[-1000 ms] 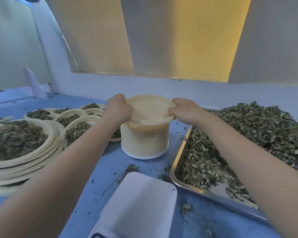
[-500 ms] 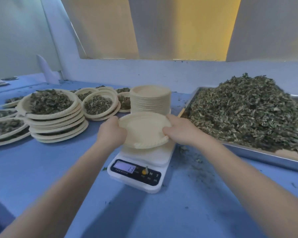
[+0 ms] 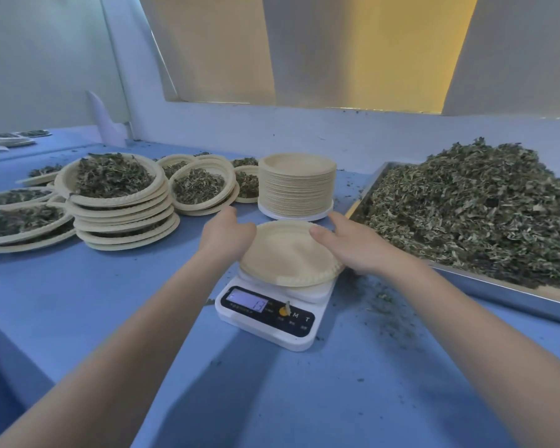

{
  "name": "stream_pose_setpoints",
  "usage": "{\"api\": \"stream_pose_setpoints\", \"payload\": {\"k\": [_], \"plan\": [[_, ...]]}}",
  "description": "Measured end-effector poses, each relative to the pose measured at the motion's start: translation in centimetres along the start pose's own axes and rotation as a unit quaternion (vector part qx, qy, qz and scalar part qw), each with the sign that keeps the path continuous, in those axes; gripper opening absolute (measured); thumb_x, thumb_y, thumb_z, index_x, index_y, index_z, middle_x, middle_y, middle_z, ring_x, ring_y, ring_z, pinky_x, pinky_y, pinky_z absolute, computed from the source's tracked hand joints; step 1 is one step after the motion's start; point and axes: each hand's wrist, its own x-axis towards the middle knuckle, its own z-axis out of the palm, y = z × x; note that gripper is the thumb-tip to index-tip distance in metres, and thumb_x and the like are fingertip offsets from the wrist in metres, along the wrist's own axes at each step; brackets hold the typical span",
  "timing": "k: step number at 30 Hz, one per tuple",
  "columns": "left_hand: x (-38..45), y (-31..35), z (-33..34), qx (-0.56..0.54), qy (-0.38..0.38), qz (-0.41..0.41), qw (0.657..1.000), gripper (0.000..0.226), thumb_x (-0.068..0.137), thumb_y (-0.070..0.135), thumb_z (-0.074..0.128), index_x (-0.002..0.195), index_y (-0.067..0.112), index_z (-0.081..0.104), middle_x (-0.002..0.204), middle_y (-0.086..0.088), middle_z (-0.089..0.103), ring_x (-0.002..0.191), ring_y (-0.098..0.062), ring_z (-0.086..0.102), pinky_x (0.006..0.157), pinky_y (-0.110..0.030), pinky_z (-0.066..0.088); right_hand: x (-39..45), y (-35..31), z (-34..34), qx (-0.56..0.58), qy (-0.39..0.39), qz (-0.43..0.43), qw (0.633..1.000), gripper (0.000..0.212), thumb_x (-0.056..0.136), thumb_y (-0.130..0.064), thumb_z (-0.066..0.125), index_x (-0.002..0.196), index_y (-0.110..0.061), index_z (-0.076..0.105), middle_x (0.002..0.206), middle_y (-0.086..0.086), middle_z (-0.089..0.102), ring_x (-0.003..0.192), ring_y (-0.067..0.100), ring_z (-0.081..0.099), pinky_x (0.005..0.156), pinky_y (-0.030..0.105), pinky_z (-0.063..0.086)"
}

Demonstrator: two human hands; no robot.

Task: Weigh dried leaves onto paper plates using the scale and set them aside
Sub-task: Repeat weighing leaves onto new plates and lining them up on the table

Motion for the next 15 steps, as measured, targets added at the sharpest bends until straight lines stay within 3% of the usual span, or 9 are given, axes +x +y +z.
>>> {"api": "stream_pose_setpoints", "payload": {"k": [2,6,15], "plan": [[0.2,-0.1,-0.1,-0.008,0.009,-0.001,1.000,0.059,0.091,0.019,0.049,0.147,0.014,0.031,0.147,-0.005,0.039,0.129,-0.023,0.041,0.084,-0.026,0.031,0.2,-0.3,0.0,-0.001,0.001,-0.013,1.000,0.070,0.095,-0.058,0.034,0.153,-0.023,0.011,0.156,0.000,0.025,0.138,0.023,0.033,0.099,0.032,0.032],[0.6,-0.4,-0.3,-0.022,0.017,-0.001,1.000,0.057,0.089,0.018,0.050,0.144,0.015,0.036,0.144,-0.003,0.043,0.114,-0.020,0.048,0.079,-0.028,0.034,0.6,-0.5,0.1,-0.004,0.002,-0.018,1.000,0.073,0.095,-0.059,0.034,0.153,-0.021,0.010,0.158,-0.003,0.018,0.142,0.020,0.025,0.106,0.031,0.027],[0.2,0.4,-0.1,-0.052,-0.016,0.029,0.998,0.050,0.086,0.018,0.056,0.135,0.017,0.049,0.134,-0.002,0.052,0.119,-0.020,0.048,0.085,-0.029,0.038,1.3,-0.7,0.4,0.023,0.003,-0.025,0.999,0.071,0.094,-0.060,0.036,0.152,-0.024,0.016,0.156,-0.003,0.025,0.141,0.020,0.028,0.104,0.030,0.028]]}}
